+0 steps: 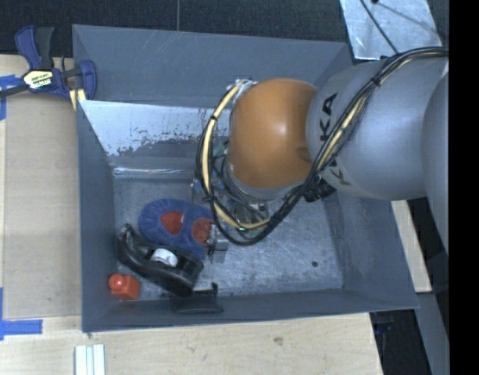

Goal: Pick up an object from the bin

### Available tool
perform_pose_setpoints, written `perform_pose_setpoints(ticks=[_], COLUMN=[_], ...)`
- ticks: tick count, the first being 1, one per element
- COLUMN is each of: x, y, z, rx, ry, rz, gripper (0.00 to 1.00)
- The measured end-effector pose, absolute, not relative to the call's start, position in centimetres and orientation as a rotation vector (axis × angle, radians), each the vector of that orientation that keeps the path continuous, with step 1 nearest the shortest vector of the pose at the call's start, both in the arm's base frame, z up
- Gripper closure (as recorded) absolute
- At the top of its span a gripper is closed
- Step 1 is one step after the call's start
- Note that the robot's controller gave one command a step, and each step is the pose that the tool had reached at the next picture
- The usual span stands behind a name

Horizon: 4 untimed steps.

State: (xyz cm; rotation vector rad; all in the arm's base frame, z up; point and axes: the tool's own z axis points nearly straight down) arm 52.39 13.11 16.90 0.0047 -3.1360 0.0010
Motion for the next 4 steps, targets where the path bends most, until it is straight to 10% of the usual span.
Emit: perform_pose_setpoints(ticks=[1, 3, 4], x=[52.2, 54.3, 54.5], y=[16.2, 15.3, 15.3], z=[10.0, 8.6, 8.7], rx=[0.354, 0.085, 0.078], ry=[-3.126, -3.149, -3.156], rz=[0.007, 0.000, -0.004], gripper=[0.00, 0.00, 1.00])
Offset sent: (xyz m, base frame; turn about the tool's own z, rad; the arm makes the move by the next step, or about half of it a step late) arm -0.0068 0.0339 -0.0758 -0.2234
